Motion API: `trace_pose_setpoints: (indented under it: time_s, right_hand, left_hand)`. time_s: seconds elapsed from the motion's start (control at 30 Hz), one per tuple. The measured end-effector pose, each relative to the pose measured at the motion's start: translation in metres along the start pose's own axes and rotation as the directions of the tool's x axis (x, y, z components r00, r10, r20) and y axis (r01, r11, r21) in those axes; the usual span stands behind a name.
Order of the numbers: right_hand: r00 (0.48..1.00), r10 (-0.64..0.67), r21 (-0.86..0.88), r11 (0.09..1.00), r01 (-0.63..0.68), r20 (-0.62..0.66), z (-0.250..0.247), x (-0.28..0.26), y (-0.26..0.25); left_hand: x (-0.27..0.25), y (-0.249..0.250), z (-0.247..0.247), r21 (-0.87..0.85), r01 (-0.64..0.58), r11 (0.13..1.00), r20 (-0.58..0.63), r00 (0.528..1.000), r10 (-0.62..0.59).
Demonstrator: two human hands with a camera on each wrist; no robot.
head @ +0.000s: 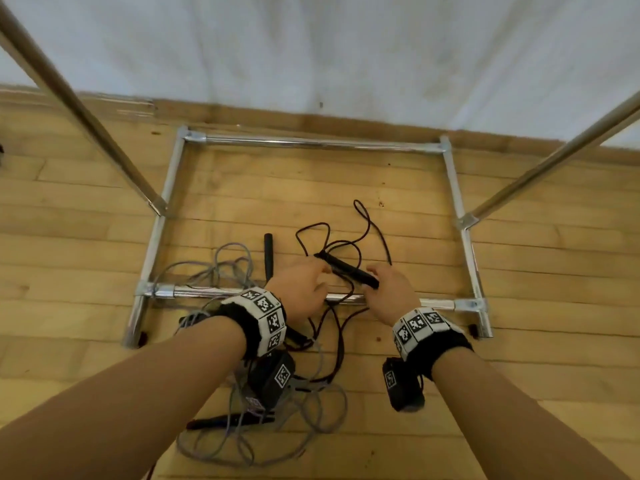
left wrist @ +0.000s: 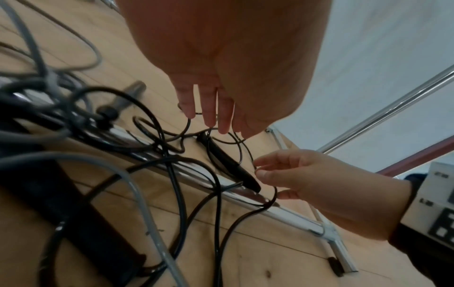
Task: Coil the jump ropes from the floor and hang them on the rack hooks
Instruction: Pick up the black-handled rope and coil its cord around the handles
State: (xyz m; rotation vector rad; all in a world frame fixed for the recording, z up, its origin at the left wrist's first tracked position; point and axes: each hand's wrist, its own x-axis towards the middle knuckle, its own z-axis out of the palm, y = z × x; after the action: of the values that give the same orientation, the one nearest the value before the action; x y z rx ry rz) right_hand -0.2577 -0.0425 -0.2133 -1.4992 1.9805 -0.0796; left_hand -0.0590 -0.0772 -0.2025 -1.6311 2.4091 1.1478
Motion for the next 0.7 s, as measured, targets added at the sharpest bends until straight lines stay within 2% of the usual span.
trace_pose_setpoints:
  time_s: [0.2, 0.27, 0.4, 0.5, 0.7]
  right_hand:
    - [0.998, 0.053, -0.176, 0.983, -0.056, -0.020, 0.020, 0.035, 0.011]
    - [0.998, 0.025, -0.188, 0.982, -0.034, -0.051, 0.020, 0.037, 0.010]
    - [0.986, -0.130, -0.199, 0.974, 0.107, -0.104, 0.007, 0.024, 0.010]
    - [0.956, -0.261, -0.162, 0.958, 0.238, -0.134, -0.012, 0.005, 0.014]
    - [0.894, -0.429, -0.021, 0.902, 0.430, -0.128, -0.045, -0.033, 0.016]
  left_hand:
    - [0.041, 0.002, 0.024, 0.068, -0.045, 0.997, 0.056, 0.998, 0.041]
    - [0.046, 0.003, 0.026, 0.103, -0.076, 0.992, 0.015, 0.997, 0.075]
    - [0.048, 0.002, 0.018, 0.306, -0.169, 0.937, -0.076, 0.977, 0.201]
    - [0.042, 0.002, 0.003, 0.435, -0.209, 0.876, -0.046, 0.966, 0.253]
    - [0.013, 0.006, -0.024, 0.460, -0.282, 0.842, 0.017, 0.951, 0.309]
